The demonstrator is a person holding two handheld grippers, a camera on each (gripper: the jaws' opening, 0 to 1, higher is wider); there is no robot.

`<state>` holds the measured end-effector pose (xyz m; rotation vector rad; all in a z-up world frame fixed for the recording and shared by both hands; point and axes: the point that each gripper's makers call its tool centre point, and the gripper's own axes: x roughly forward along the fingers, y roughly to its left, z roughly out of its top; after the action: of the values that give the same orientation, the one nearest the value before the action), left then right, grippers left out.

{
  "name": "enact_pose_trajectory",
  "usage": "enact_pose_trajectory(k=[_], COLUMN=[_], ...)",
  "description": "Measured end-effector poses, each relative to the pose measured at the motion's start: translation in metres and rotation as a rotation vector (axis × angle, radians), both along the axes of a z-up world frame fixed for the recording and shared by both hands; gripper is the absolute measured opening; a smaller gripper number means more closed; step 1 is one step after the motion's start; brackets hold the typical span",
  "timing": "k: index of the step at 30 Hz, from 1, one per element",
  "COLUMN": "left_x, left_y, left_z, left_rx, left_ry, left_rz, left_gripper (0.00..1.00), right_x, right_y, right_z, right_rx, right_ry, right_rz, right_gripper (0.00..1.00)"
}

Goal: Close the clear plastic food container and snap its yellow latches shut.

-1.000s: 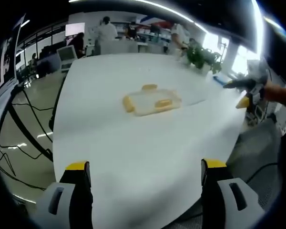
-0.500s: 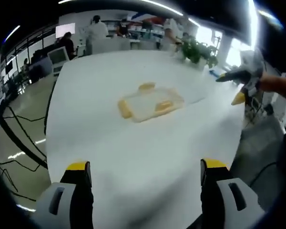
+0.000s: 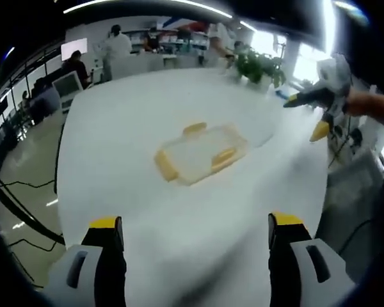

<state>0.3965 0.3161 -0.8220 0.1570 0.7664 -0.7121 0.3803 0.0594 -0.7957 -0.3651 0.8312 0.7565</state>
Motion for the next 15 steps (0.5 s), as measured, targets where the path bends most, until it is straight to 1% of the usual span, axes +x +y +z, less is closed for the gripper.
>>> enact_pose_trajectory(k=[2, 4, 6, 8, 10, 12, 15], left_x=[-0.002, -0.001, 0.001, 0.004, 0.008, 0.013, 0.019], left_y=[-0.003, -0.004, -0.006, -0.006, -0.008, -0.009, -0.008], left_z=[-0.001, -0.004, -0.008, -0.010, -0.009, -0.011, -0.013], left_rx=[-0.006, 0.002, 0.017, 0.046, 0.039, 0.030, 0.040], left_ry=[0.007, 0.014, 0.014, -0.001, -0.013, -0.004, -0.002], left_rz=[-0.011, -0.025, -0.061, -0.095, -0.101, -0.104, -0.120], left_gripper=[0.93, 0.93, 0.93, 0.94, 0.94, 0.94, 0.93], right_x=[0.000, 0.002, 0.007, 0.009, 0.014, 0.019, 0.025], right_y=[0.001, 0.001, 0.003, 0.005, 0.007, 0.008, 0.008], right_z=[-0.005, -0.007, -0.007, -0.005, -0.003, -0.005, -0.008], right_rx=[-0.016, -0.017, -0.019, -0.035, -0.030, -0.037, -0.051], right_ry=[0.004, 0.004, -0.003, -0.007, -0.011, -0.009, -0.009], right_rz=[0.013, 0.014, 0.019, 0.045, 0.061, 0.077, 0.098], right_gripper=[0.81, 0.81, 0.81, 0.82, 0.82, 0.81, 0.78])
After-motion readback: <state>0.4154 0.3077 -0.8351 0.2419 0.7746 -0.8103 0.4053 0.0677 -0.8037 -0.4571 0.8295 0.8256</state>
